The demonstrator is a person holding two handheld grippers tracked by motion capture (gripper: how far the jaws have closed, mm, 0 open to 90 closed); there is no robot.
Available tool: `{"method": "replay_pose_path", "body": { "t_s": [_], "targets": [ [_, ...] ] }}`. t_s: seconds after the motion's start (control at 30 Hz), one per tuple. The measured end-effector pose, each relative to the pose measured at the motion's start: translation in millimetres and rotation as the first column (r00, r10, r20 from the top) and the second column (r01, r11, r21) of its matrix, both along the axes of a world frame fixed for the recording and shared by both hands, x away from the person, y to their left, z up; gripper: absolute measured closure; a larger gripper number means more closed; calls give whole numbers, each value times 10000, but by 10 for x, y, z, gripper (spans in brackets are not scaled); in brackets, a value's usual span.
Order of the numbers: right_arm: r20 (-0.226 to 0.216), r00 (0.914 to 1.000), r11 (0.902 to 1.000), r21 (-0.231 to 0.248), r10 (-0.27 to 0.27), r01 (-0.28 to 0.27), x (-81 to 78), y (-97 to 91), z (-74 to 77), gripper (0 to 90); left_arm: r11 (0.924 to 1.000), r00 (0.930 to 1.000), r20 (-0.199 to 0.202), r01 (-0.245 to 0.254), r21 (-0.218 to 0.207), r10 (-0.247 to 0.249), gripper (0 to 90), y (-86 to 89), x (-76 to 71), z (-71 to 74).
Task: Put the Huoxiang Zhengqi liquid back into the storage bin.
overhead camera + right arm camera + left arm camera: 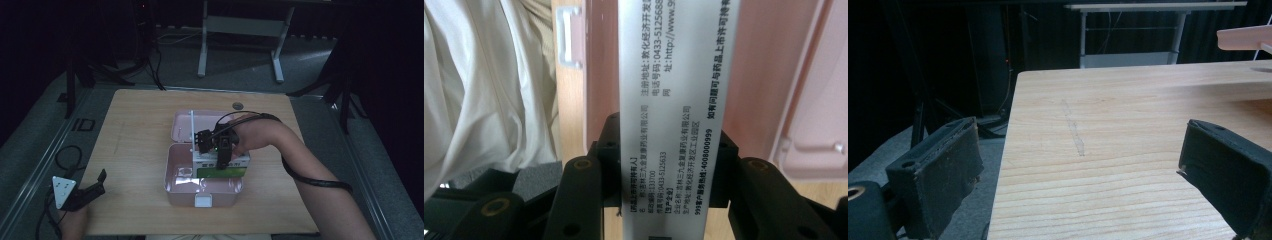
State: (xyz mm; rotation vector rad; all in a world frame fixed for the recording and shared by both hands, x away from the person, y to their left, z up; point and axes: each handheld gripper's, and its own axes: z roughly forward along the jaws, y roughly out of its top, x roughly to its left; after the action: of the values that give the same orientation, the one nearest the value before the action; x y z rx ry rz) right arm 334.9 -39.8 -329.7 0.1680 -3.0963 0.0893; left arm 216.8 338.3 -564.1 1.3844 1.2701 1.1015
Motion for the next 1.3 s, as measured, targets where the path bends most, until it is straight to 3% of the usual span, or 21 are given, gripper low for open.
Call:
{"method": "replay_pose_path", "body": {
  "t_s": [0.3, 0.87, 1.3],
  "targets": [
    [-241, 9997, 9999, -144, -22, 18, 4, 112, -222, 621, 10000, 10000, -7, 25, -42, -25, 38, 5, -1, 0],
    [-527, 9986, 9995, -309, 35, -51, 26, 147, -852, 620, 9999, 10000, -20, 53, -86, -54, 38, 8, 1, 0],
    [-675, 9977, 9998, -197, 80, -93, 0, 144, -1132, 619, 10000, 10000, -33, 73, -32, -74, 38, 5, 3, 1]
  ]
}}
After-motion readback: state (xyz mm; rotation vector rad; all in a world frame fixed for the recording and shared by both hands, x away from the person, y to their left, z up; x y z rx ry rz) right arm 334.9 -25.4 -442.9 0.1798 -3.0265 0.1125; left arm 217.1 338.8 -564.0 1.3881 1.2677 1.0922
